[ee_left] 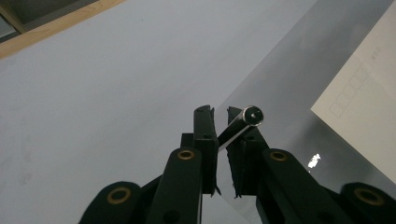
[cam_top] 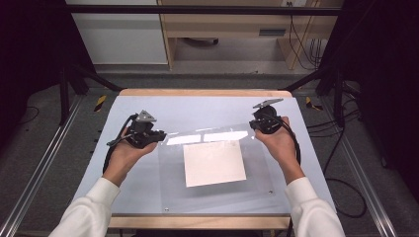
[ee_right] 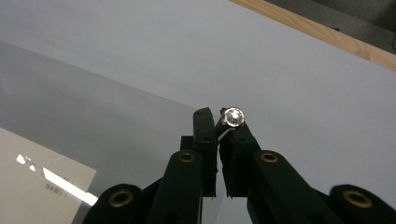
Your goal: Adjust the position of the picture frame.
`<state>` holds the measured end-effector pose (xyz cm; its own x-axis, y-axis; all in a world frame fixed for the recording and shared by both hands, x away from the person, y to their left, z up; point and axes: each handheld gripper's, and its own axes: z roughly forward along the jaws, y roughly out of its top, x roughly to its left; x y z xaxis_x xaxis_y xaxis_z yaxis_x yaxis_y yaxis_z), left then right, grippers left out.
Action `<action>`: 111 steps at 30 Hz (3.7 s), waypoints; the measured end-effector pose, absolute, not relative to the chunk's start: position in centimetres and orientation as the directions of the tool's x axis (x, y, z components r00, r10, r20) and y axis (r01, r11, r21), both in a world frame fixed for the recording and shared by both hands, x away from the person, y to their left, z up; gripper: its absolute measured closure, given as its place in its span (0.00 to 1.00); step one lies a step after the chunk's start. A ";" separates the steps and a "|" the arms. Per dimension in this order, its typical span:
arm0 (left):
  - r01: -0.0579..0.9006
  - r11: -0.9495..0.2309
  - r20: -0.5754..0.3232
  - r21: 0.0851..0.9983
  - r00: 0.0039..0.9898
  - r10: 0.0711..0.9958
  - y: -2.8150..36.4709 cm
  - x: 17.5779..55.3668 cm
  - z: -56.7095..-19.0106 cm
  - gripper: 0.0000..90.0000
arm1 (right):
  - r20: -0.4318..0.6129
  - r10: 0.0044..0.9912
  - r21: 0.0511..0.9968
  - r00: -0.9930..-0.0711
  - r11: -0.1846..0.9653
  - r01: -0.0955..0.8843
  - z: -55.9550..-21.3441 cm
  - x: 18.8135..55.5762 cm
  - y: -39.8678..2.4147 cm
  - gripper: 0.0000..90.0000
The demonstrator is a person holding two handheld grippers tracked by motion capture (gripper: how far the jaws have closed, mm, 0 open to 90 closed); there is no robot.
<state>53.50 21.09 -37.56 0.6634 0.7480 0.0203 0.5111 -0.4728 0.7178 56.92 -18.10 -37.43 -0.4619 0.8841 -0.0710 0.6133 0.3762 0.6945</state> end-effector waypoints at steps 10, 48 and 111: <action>0.512 -0.484 0.018 0.709 0.674 0.738 21.4 54.0 -37.8 0.91 | -0.079 0.878 0.687 -0.471 0.391 0.613 -37.9 56.3 -17.9 0.95; 0.576 -0.501 -0.034 0.646 0.678 0.735 20.9 59.2 -42.6 0.91 | -0.036 0.907 0.592 -0.420 0.358 0.722 -42.7 57.7 -17.5 0.95; 0.503 -0.429 0.083 0.750 0.572 0.816 20.8 58.6 -44.7 0.57 | -0.035 0.897 0.758 -0.440 0.311 0.574 -44.8 56.2 -19.5 0.76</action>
<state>58.56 20.81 -44.73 0.5723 0.8158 0.0833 0.5026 -0.4292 0.7505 56.16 -19.55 -44.75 -0.4399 0.8974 -0.0346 0.5739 0.3105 0.7577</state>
